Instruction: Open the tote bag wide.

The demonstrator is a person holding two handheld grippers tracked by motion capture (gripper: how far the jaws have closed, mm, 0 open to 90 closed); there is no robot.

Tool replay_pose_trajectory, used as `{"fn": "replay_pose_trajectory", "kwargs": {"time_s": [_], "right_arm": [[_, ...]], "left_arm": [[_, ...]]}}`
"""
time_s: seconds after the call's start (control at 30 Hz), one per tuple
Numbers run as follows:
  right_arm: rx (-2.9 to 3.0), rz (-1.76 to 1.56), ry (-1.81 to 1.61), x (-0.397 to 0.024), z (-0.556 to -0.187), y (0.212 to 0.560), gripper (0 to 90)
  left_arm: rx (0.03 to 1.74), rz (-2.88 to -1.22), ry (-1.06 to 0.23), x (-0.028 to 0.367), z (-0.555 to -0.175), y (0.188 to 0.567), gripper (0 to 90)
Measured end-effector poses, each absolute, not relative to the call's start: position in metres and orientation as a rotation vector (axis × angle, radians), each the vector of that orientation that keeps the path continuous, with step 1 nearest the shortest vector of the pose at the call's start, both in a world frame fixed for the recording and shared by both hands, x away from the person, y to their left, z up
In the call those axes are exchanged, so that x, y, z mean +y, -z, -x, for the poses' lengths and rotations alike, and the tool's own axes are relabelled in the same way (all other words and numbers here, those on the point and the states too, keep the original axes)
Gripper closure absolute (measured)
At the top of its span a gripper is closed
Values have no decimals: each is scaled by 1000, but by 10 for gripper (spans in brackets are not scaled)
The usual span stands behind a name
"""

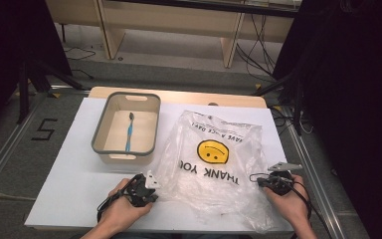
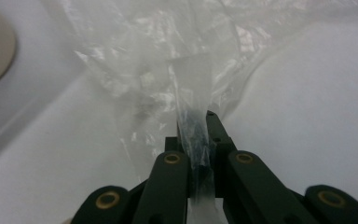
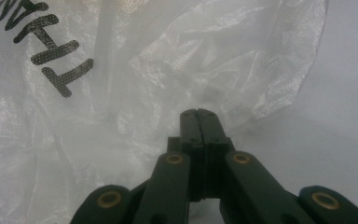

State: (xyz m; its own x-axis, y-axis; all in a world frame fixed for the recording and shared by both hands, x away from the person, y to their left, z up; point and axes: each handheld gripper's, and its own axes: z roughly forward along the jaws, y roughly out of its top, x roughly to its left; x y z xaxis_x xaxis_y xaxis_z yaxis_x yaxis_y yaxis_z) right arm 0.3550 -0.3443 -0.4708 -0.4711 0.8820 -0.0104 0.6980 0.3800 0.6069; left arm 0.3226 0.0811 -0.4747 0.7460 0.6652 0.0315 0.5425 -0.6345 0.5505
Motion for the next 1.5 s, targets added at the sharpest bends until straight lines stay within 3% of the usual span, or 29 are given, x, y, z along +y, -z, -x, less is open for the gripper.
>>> {"fn": "replay_pose_trajectory", "kwargs": {"time_s": [0.4, 1.03, 1.17, 1.27, 1.5], "right_arm": [[2256, -1444, -812, -353, -344, 463, 900], [2285, -1461, -825, -345, -332, 459, 900], [2304, -1455, -825, -343, -331, 460, 900], [2314, -1459, -821, -342, -331, 461, 897], [2220, -1443, -864, -344, -331, 452, 729]], "left_arm": [[1009, -2376, -495, 67, -354, 472, 884], [1043, -2320, -665, 42, -402, 470, 854], [1031, -2302, -697, 41, -405, 469, 782], [997, -2274, -728, 39, -400, 464, 631], [909, -2213, -826, 32, -382, 442, 387]]}}
